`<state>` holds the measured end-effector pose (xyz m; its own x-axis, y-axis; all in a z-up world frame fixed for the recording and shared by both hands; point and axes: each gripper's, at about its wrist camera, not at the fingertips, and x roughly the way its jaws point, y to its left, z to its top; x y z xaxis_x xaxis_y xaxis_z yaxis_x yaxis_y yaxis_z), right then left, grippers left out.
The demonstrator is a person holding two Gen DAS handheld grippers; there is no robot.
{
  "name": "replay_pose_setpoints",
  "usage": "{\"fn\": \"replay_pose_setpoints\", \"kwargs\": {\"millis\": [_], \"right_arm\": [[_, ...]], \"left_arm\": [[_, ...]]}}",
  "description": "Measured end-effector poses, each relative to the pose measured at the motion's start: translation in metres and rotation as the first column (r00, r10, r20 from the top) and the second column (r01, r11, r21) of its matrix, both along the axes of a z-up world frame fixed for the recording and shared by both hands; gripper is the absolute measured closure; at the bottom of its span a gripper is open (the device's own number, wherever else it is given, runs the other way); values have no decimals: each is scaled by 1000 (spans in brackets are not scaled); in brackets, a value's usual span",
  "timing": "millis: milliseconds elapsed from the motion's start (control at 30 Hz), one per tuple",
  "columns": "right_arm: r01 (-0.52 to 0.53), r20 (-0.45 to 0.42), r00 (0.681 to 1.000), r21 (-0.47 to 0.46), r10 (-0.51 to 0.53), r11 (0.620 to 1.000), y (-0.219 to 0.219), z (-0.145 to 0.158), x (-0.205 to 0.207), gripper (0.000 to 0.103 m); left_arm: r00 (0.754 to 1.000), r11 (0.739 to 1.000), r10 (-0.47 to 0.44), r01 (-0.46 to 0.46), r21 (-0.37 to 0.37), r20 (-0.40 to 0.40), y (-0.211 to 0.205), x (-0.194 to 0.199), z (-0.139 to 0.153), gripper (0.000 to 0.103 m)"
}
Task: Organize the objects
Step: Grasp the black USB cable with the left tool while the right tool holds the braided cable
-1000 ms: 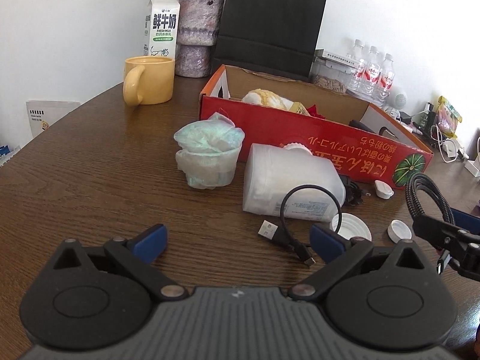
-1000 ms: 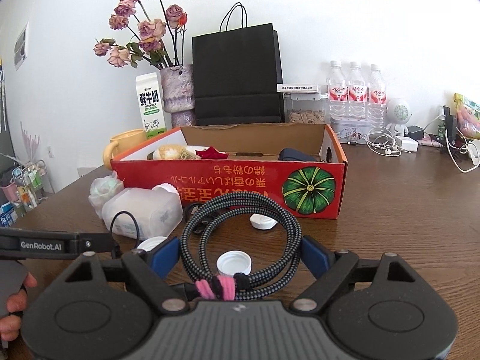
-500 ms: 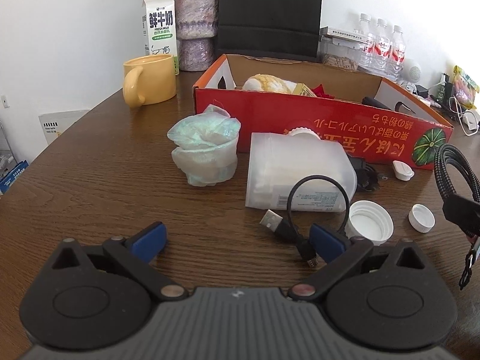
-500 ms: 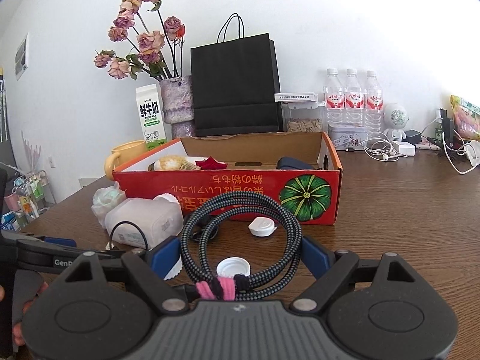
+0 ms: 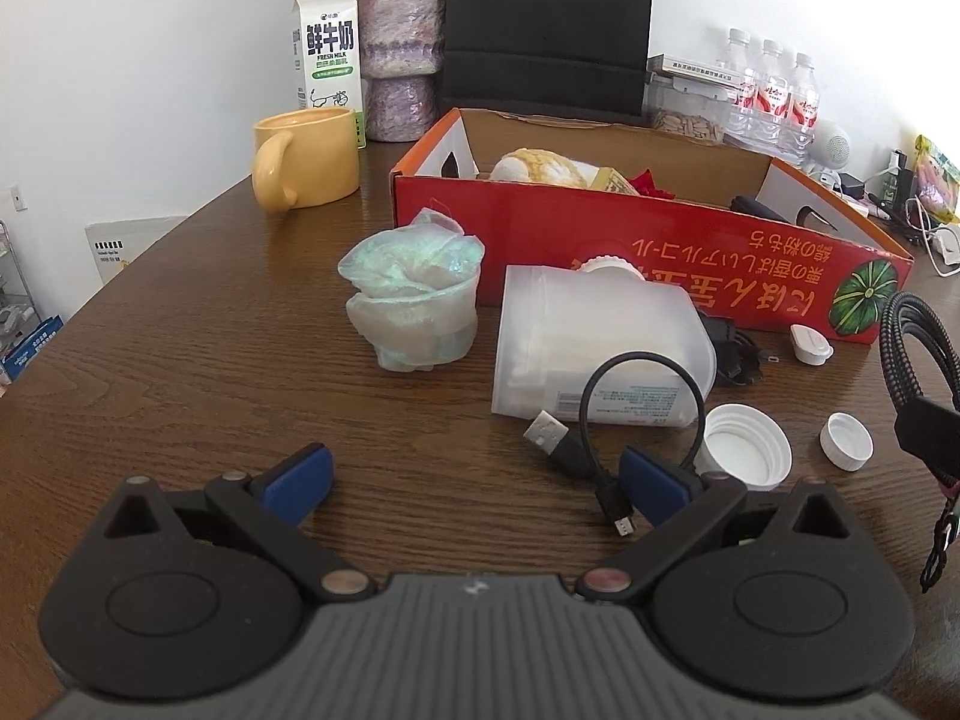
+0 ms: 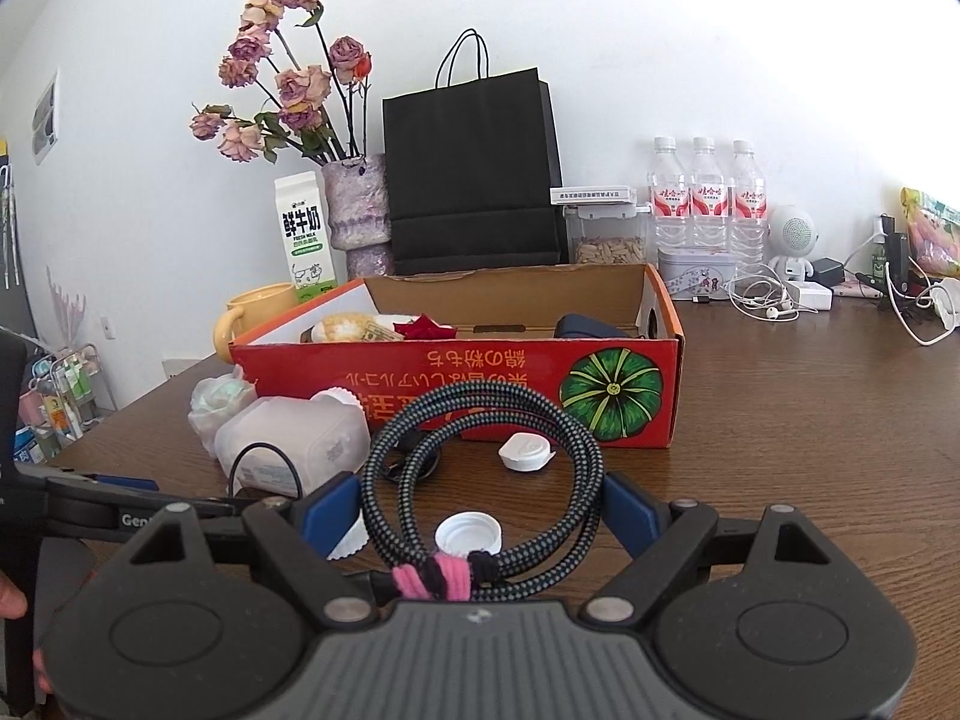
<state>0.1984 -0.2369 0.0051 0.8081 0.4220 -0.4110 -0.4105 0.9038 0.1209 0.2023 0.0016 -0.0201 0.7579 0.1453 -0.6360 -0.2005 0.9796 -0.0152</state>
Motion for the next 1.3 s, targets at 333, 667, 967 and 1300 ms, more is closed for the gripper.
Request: {"fn": "replay_pose_setpoints", "kwargs": {"millis": [333,667,967,1300], "right_arm": [[-3,-2,1000,2,3,1000,-1,0,-1,17],[-3,-2,1000,3,3,1000,-2,1,-2,17],[-2,-5,1000,4,2,1000,-2,0,-1,17],[-3,-5,1000,4,3,1000,0,-1,-3,17]], "left_arm": [[998,998,-55,55,-3,44,-14,-8,4,42],[991,990,-99,107,-91,91,-15,-21,5,94],[992,992,-93,99,-72,84,-18,-24,5,58],[997,998,-48,49,-24,60,-28,-4,4,61]]}}
